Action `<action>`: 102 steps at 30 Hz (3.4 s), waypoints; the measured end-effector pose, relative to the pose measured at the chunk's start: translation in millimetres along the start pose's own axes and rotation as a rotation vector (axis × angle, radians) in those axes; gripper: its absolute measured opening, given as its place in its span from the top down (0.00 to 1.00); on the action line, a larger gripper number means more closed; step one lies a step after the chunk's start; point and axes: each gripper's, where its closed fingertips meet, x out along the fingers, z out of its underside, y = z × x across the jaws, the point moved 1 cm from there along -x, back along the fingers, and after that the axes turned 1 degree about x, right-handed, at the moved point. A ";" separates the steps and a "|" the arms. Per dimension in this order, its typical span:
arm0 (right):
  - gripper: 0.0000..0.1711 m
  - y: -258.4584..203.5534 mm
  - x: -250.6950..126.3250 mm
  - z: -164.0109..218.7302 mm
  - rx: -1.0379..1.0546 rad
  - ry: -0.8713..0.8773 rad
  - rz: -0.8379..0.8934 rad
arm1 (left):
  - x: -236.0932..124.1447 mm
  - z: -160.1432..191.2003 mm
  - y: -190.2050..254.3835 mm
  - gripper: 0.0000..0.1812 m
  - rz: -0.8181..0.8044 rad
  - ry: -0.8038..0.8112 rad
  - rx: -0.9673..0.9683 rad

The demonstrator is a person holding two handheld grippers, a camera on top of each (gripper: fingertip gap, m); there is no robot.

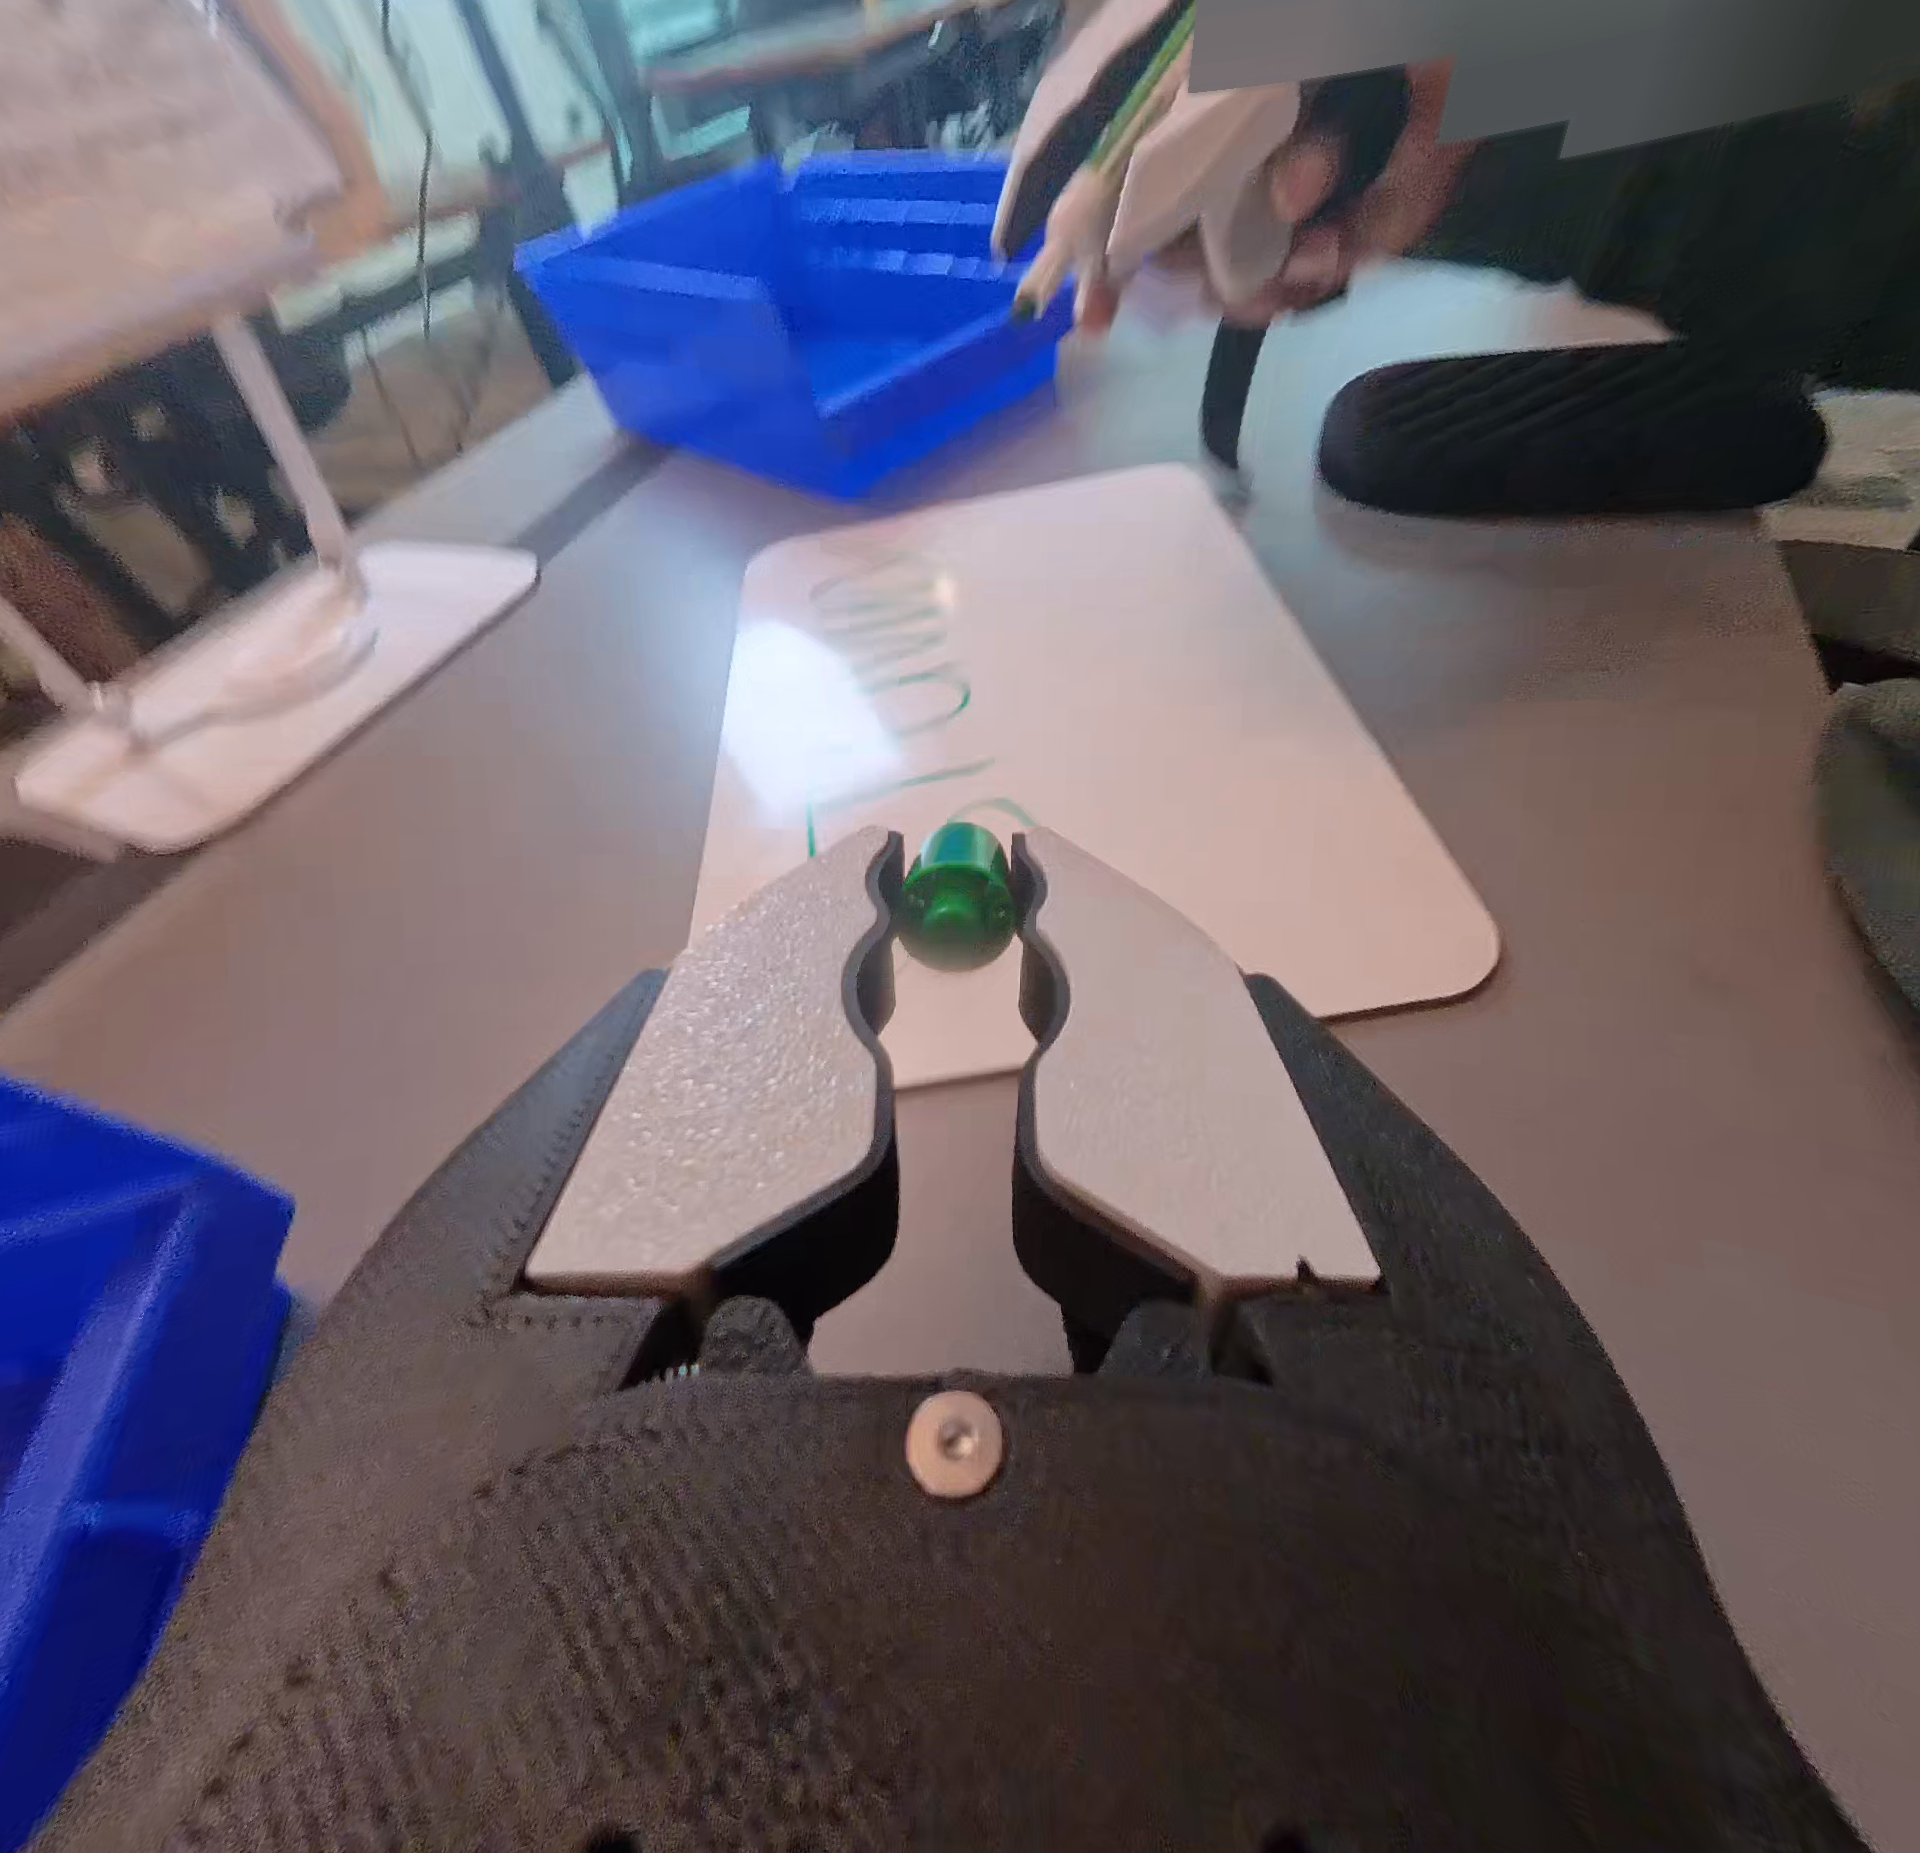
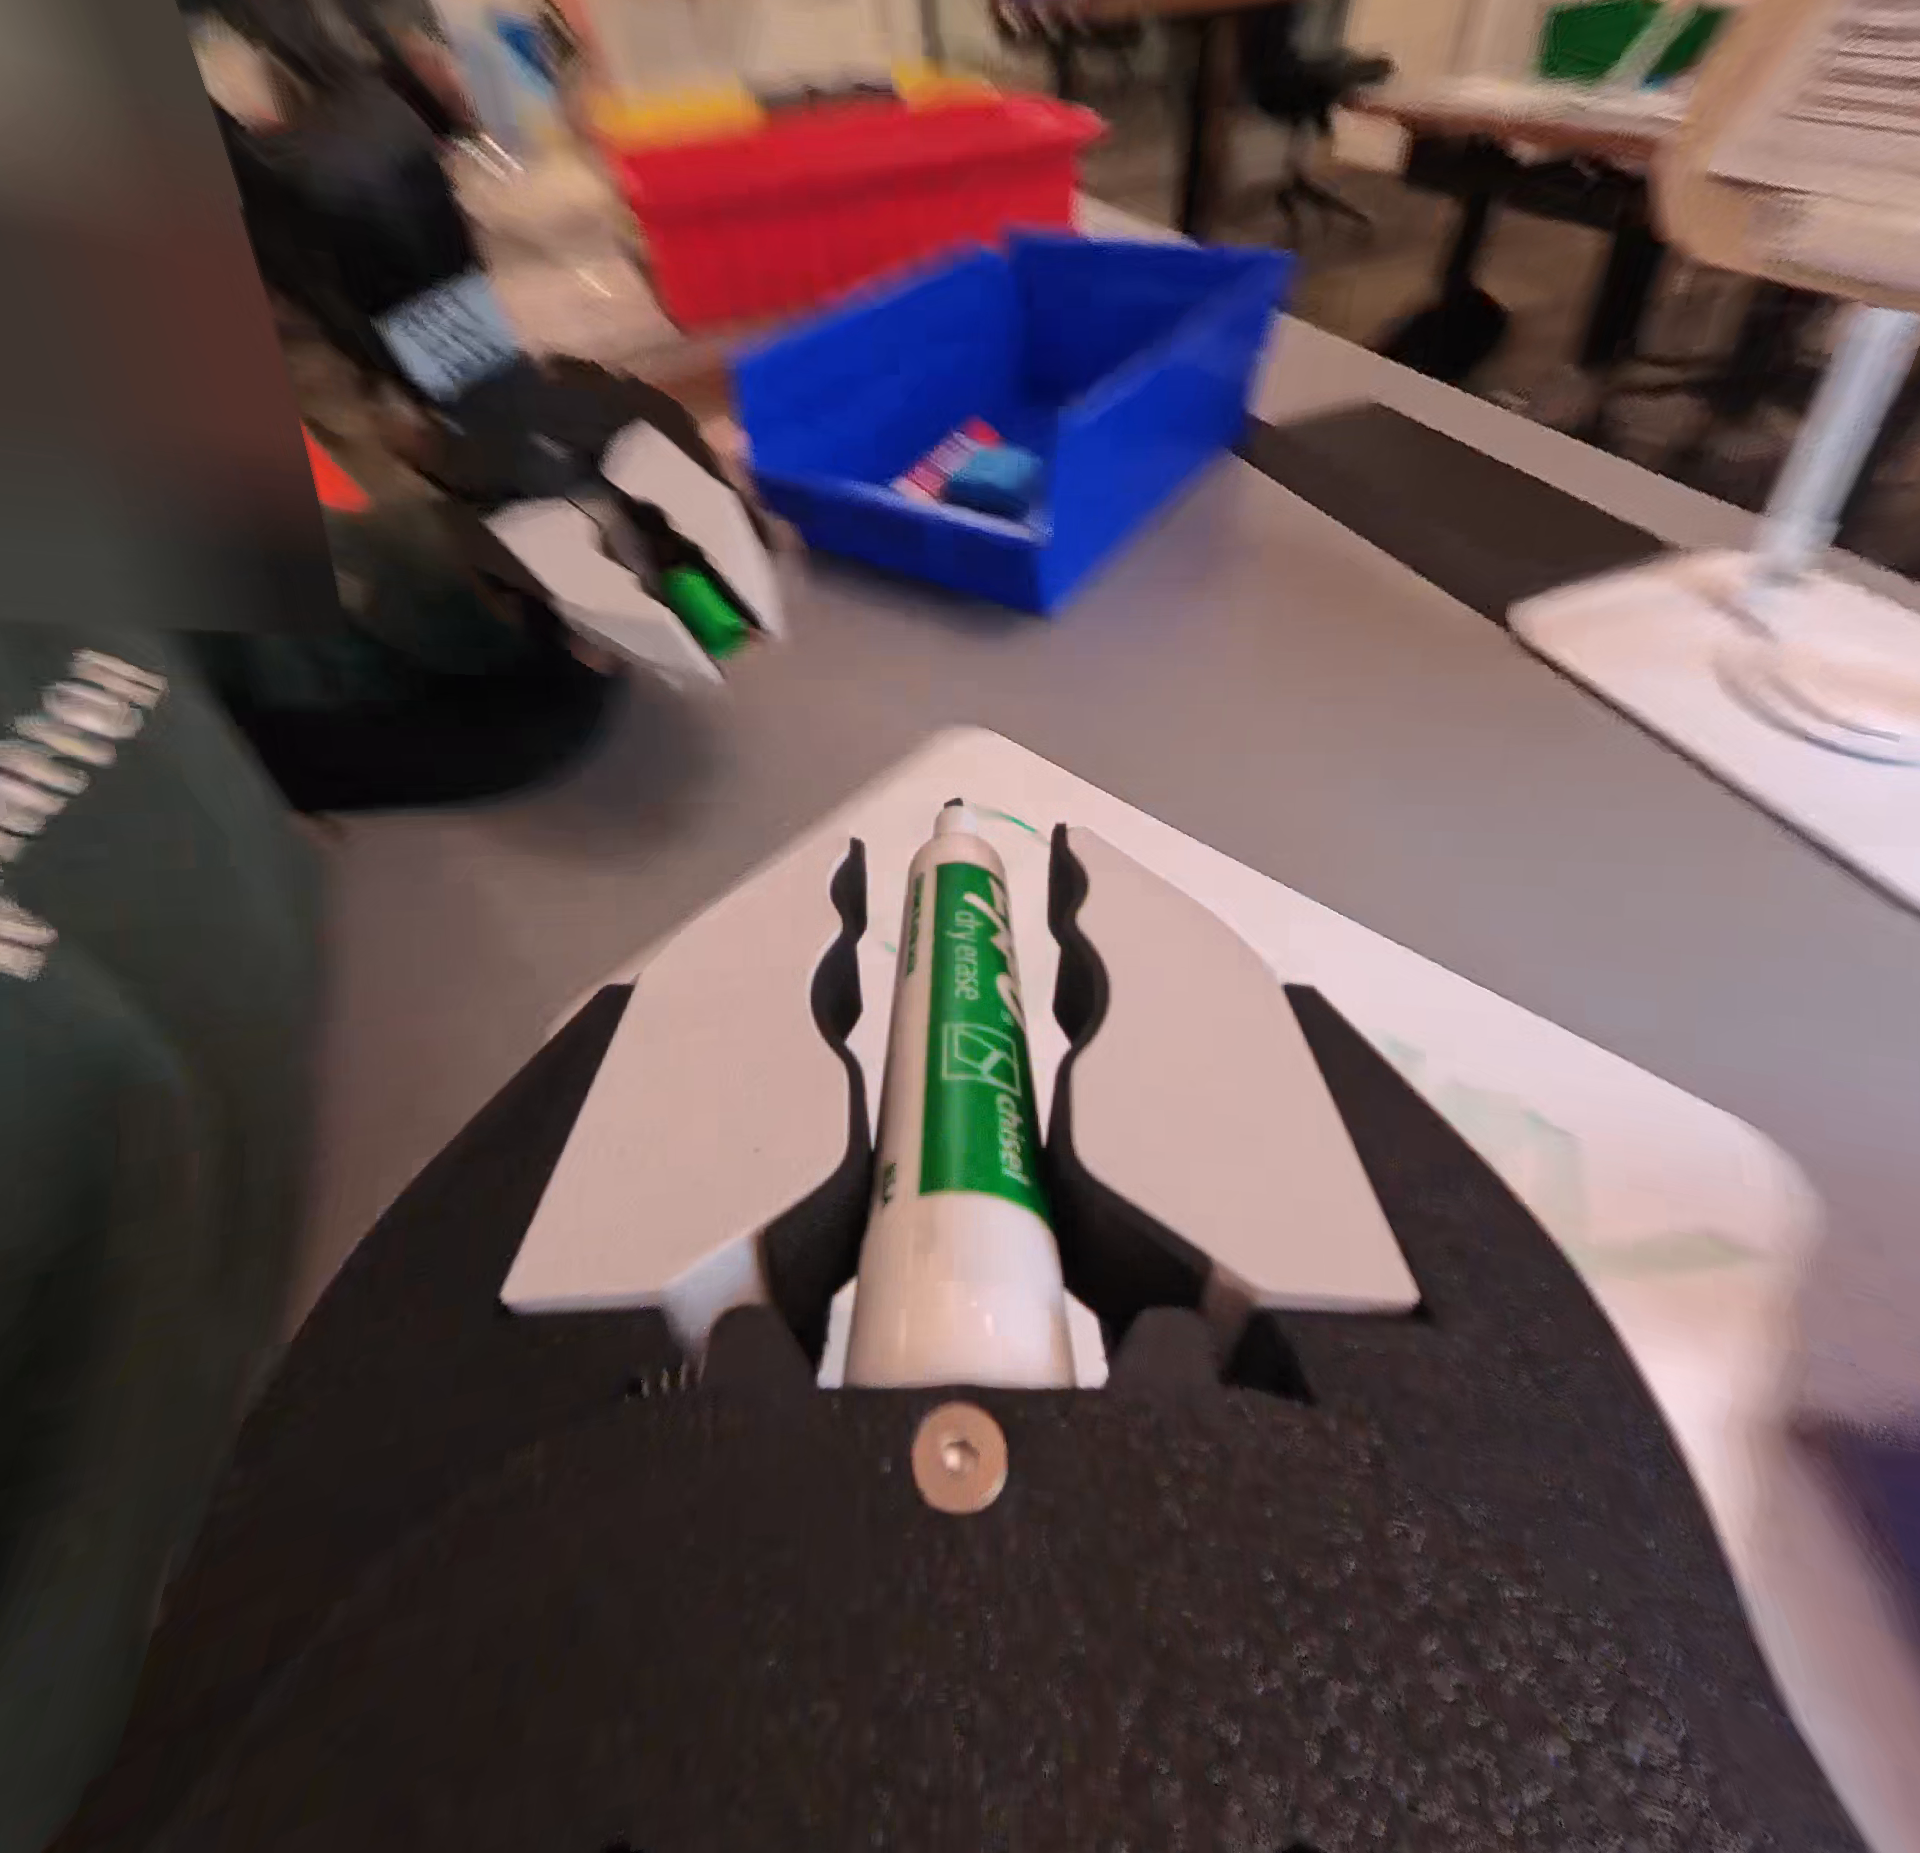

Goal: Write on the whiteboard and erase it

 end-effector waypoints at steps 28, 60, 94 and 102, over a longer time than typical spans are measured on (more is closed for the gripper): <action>0.80 -120.6 67.3 -5.5 0.738 0.280 -0.698 | 12.6 -50.7 69.9 0.89 0.105 0.260 0.205; 0.87 -89.0 79.3 58.7 -0.505 -0.291 -0.139 | 24.3 -13.0 65.6 0.89 0.276 0.014 0.061; 0.83 252.8 -154.6 47.4 0.118 -0.181 1.165 | 9.1 -0.9 4.6 0.89 0.052 0.031 -0.169; 0.78 203.8 -98.9 2.9 -0.129 -0.110 0.865 | 7.0 5.8 -11.6 0.90 -0.026 0.015 -0.168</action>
